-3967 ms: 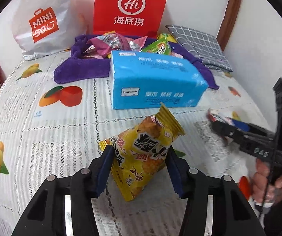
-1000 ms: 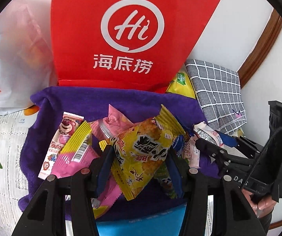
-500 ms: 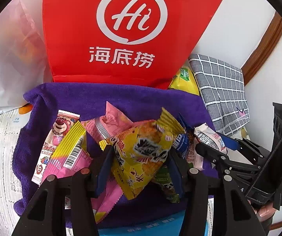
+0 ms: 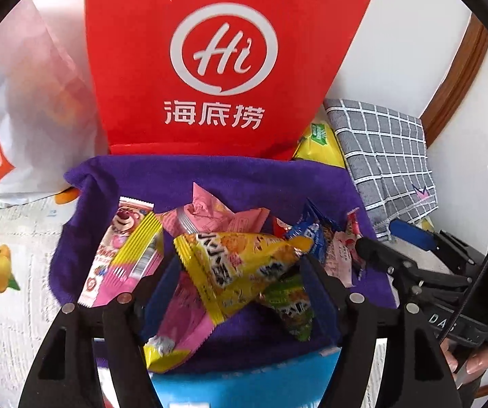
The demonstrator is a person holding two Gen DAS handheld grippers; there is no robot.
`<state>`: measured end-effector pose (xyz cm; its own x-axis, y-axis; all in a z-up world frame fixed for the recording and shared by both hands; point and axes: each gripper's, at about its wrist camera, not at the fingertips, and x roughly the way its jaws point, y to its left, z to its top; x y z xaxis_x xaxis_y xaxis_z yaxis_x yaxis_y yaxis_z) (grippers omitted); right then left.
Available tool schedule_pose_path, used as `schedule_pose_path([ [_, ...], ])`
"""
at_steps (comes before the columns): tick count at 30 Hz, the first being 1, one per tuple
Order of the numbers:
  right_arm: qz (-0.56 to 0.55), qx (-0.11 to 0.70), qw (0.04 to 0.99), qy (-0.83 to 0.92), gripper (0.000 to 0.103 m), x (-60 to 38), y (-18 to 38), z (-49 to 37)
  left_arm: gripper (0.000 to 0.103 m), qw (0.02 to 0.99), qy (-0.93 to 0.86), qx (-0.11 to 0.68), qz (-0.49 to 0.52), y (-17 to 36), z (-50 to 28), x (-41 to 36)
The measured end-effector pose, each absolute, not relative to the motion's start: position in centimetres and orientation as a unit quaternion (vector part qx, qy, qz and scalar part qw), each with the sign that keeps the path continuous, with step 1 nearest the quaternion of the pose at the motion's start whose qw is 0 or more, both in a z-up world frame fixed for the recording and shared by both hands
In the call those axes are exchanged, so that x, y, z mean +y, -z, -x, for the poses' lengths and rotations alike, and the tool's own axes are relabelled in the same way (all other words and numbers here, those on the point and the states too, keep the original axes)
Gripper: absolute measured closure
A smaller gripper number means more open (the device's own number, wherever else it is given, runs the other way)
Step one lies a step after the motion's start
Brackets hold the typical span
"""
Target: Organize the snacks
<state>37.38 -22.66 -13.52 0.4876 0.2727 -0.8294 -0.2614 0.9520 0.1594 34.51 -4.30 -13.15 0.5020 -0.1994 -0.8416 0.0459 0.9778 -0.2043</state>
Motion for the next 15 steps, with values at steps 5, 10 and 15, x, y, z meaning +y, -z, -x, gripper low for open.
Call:
schedule_pose_path([
  [5,0.017,0.463,0.874,-0.148,0.032,-21.5,10.3,-35.2,0.032,0.869,0.064,0.483,0.081,11.2,-31.9,-3.4],
  [10,0.002,0.46,0.874,-0.159,0.032,-21.0,8.4,-31.8,0.032,0.879,0.052,0.468,0.074,9.2,-28.4,-2.5],
  [15,-0.006,0.457,0.877,-0.147,0.032,-20.8,7.0,-27.0,0.027,0.891,0.04,0.447,0.069,7.4,-24.0,-1.7],
])
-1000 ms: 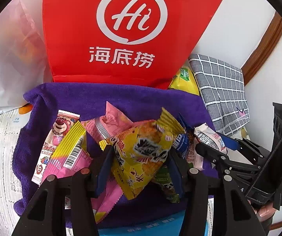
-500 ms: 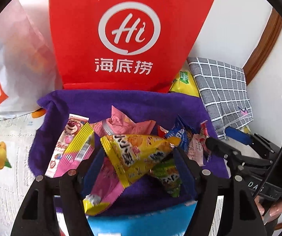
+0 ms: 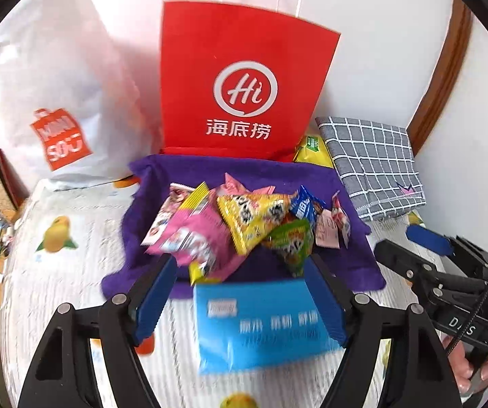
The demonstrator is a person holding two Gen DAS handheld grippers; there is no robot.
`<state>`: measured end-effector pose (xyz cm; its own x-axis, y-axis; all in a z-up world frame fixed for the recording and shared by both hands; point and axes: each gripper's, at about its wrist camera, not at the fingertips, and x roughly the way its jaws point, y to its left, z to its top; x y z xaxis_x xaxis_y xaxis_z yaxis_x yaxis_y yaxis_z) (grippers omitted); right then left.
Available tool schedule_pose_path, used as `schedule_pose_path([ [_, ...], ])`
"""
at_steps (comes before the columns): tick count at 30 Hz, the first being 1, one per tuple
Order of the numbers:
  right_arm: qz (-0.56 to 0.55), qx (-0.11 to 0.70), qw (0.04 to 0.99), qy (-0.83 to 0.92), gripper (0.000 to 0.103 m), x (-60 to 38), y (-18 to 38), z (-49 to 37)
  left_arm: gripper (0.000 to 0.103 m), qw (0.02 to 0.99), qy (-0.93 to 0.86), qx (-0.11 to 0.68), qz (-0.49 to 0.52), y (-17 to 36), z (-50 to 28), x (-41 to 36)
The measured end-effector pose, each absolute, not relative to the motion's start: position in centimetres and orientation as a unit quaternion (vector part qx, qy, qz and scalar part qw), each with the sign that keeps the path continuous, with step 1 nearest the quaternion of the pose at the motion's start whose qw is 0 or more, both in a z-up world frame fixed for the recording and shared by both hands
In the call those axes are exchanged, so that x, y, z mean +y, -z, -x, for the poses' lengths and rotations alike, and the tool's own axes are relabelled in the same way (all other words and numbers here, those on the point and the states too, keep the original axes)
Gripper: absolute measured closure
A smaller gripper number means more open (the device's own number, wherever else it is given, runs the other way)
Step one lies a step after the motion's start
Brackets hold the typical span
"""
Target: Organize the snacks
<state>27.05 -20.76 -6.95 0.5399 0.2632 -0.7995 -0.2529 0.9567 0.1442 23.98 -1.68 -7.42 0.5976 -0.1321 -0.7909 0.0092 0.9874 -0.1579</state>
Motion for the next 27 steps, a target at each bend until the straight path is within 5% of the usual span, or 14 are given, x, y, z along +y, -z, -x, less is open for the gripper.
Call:
schedule_pose_path([
  [11,-0.035,0.439,0.891,-0.113,0.031,-20.9,3.9,-15.6,0.013,0.907,0.045,0.413,0.066,5.0,-14.8,-1.6],
  [20,-0.018,0.414,0.909,-0.047,0.006,-21.9,2.1,-8.8,0.009,0.924,0.03,0.38,0.033,2.8,-8.5,-2.5],
  [27,-0.034,0.403,0.914,-0.03,0.002,-23.1,0.4,-6.9,0.008,0.932,0.016,0.361,0.011,1.8,-5.8,-3.3],
])
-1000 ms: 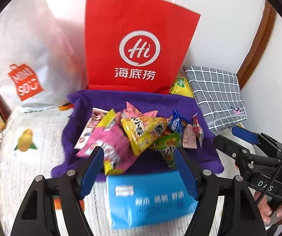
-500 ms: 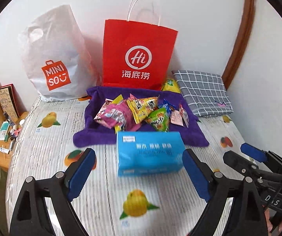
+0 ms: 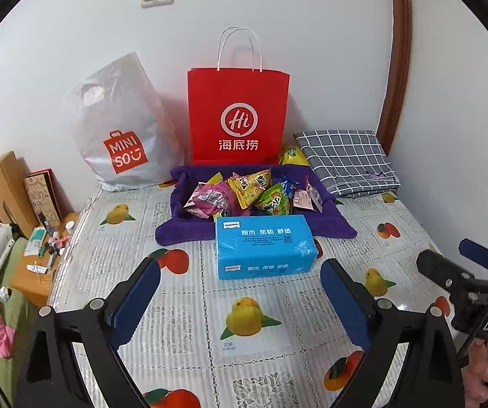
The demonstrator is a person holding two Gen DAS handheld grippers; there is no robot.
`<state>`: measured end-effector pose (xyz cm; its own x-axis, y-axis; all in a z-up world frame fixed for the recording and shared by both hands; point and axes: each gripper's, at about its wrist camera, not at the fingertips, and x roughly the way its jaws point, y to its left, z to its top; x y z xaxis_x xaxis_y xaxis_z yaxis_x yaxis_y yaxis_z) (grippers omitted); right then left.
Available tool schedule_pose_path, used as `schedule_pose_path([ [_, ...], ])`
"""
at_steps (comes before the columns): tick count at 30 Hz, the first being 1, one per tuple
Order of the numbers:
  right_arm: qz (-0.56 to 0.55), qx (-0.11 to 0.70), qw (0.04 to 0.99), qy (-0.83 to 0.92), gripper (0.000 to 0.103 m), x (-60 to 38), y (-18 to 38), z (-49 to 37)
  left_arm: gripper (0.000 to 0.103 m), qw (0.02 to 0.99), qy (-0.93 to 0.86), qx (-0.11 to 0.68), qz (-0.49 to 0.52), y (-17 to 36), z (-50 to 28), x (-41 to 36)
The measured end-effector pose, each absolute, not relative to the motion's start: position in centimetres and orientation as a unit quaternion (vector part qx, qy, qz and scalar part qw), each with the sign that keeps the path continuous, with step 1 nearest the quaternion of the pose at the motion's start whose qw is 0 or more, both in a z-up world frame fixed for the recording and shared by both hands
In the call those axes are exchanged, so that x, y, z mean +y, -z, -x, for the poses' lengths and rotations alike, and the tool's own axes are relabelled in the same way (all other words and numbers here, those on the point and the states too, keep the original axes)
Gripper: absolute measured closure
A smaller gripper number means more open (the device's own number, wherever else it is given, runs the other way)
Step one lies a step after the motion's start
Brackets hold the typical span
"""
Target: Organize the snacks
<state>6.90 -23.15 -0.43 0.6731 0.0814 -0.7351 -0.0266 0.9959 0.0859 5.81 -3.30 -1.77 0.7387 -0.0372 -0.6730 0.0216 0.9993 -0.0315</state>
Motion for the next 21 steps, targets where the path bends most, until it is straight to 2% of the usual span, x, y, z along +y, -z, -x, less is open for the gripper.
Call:
schedule_pose_path([
  [21,-0.028,0.396,0.917,-0.037,0.002,-22.7,-0.1,-5.2,0.008,0.934,0.011,0.358,0.013,1.3,-4.5,-3.6],
])
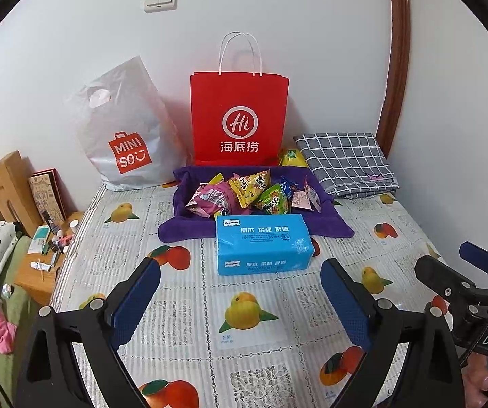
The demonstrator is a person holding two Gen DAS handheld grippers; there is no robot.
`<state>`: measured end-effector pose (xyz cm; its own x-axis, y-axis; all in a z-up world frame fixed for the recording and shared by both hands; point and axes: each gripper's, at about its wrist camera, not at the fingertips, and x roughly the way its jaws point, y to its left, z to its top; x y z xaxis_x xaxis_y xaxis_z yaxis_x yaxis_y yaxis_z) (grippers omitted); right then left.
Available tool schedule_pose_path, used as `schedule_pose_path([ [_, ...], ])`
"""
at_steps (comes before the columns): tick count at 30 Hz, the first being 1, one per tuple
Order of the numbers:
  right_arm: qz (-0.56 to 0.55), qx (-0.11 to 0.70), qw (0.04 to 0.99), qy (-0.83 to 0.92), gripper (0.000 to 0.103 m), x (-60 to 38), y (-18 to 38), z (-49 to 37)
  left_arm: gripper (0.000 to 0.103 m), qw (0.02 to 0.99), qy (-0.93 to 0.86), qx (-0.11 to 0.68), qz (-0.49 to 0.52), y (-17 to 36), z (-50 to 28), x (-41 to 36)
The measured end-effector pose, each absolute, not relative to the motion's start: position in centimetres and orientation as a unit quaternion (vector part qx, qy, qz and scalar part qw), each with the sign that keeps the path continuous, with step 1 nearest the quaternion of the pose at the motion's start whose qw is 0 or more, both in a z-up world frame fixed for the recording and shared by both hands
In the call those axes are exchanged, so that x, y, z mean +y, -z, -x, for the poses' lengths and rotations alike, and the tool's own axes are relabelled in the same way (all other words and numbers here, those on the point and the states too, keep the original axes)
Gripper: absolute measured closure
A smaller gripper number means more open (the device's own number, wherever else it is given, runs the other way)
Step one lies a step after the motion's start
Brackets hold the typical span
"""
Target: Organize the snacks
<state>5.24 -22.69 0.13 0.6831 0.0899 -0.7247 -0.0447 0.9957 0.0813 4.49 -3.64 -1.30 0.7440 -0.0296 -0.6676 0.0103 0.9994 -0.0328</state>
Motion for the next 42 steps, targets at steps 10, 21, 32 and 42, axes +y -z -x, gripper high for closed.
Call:
schedule_pose_path([
  [10,-0.027,0.394,0.918,-0.033,0.002,-22.72,-0.47,-4.9,0.008,0.934,0.012,0.357,0.013,1.15,-4.24,-3.83],
  [21,-0.028,0.392,0.919,-0.031,0.002,-22.68,-0.72,-4.66,0.008,0.934,0.011,0.357,0.014,1.11,-4.16,-3.85],
  [32,-0.029,0.391,0.919,-0.031,0.002,-22.6,-0.8,-4.59,0.008,0.934,0.009,0.356,0.015,1.08,-4.01,-3.73],
  [42,-0.029,0.39,0.92,-0.032,0.002,-22.53,-0.83,-4.56,0.008,0.934,0.01,0.356,0.015,1.08,-4.01,-3.63],
])
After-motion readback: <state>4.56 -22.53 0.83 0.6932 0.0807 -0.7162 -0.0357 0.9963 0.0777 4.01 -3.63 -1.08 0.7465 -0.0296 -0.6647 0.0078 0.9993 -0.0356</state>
